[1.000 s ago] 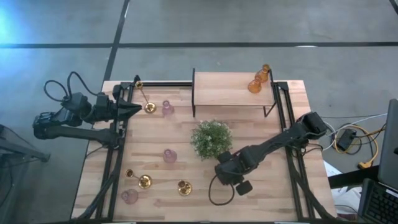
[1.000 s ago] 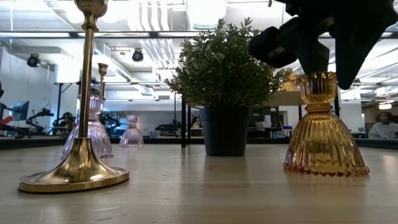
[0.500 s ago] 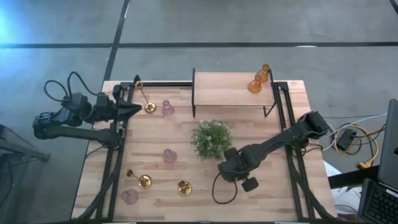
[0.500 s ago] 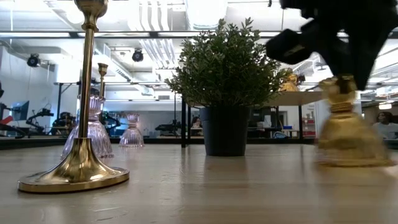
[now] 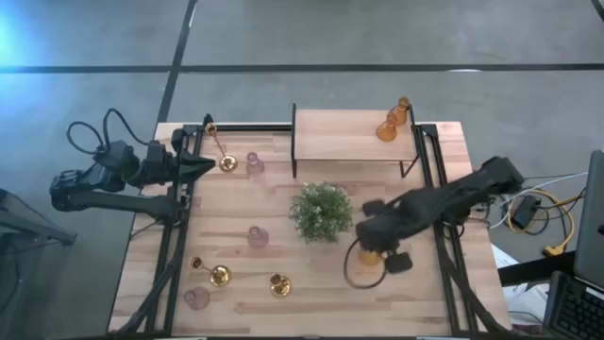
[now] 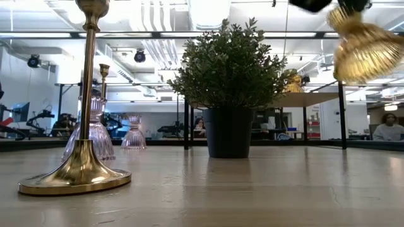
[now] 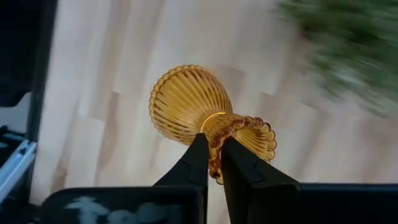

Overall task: Pick & Place candle stick holders
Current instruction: Put the orange candle holder on the shelf

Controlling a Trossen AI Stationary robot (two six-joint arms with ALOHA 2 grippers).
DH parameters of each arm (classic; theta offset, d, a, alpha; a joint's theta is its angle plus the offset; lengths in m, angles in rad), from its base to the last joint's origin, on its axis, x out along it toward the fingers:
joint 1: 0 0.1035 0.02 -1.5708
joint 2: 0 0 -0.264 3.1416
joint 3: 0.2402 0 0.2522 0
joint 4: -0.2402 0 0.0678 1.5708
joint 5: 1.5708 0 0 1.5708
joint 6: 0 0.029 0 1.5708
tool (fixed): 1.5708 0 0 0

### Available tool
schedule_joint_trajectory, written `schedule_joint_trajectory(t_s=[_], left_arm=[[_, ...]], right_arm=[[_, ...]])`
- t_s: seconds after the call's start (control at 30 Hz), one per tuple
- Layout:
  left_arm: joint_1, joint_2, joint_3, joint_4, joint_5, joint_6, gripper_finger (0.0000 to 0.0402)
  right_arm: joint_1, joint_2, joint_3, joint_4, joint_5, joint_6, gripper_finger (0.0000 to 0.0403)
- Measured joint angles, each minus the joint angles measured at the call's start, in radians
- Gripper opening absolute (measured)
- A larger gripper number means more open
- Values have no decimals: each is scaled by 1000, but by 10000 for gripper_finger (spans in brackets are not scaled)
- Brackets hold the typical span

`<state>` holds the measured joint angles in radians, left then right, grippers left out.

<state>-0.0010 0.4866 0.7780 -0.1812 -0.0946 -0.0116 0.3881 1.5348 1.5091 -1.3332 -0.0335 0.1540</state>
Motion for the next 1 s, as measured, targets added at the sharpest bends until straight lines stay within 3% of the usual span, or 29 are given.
schedule_joint_trajectory(t_s=[0.2,0.27,0.67,0.83,1.0], left_arm=[[0,0,0,0,0,0,30],[0,0,0,0,0,0,30],[0,0,0,1,0,0,30],[0,0,0,1,0,0,30],[0,0,0,1,0,0,30]], right_arm=[[-81,-99,149,-236,224,22,13],[-123,-131,201,-240,260,10,13],[-519,-179,385,-239,227,-179,13],[-678,-181,317,-238,154,-192,13],[-811,-208,195,-239,148,-193,13]])
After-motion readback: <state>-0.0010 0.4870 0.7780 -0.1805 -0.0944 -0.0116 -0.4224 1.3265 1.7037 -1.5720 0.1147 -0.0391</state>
